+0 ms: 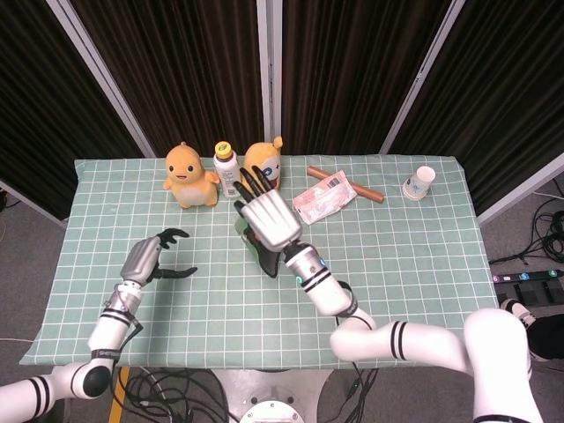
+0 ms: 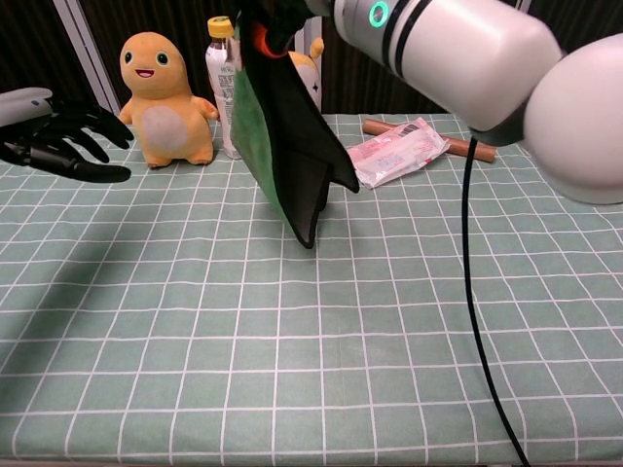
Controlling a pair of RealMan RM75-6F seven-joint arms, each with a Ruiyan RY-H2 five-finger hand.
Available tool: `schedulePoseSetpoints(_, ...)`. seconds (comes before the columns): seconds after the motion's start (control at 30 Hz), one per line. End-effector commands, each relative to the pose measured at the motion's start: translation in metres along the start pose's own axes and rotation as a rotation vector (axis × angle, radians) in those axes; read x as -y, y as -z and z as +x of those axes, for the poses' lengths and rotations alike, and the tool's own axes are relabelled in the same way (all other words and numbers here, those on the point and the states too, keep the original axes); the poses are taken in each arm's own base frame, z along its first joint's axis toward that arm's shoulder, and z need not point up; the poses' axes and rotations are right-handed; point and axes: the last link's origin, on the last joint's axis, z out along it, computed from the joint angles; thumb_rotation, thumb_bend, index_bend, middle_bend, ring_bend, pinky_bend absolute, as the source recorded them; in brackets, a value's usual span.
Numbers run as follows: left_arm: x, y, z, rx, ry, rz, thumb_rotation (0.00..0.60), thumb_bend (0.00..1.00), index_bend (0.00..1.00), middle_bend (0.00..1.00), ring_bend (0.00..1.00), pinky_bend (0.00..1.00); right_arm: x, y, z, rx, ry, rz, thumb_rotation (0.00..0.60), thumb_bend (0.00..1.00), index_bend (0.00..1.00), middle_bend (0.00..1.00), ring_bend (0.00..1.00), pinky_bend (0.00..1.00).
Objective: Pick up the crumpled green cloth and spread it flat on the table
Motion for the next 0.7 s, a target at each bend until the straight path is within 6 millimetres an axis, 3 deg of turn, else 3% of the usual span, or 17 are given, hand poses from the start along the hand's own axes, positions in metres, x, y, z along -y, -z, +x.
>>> schedulePoseSetpoints(0.03, -0.004, -0.003, -0.004, 0.015, 0.003, -0.002, 0.364, 0.00, 0.36, 0.36, 0.34, 0.35, 0.014, -0.007, -0.006, 0.015, 0.015, 0.002, 0.600, 0.41, 0.65, 0.18, 0.00, 0.06)
schedulePoseSetpoints(0.33, -0.016, -0.017, -0.013, 0.057, -0.006, -0.001, 0.252, 0.00, 0.36, 0.35, 0.34, 0.35, 0.030, -0.028, 0.002, -0.044, 0.048, -0.082, 0.600, 0.41, 0.65, 0.18, 0.00, 0.06)
schedulePoseSetpoints(0.53, -0.023, -0.023, -0.019, 0.064, -0.020, -0.001, 0.223, 0.00, 0.36, 0.35, 0.34, 0.35, 0.040, -0.035, 0.003, -0.061, 0.057, -0.132, 0.600, 0.40, 0.65, 0.18, 0.00, 0.06)
schedulePoseSetpoints(0.7, -0.025, -0.027, -0.026, 0.067, -0.052, 0.007, 0.243, 0.00, 0.36, 0.35, 0.34, 0.35, 0.049, -0.039, 0.000, -0.057, 0.038, -0.154, 0.600, 0.39, 0.65, 0.18, 0.00, 0.06)
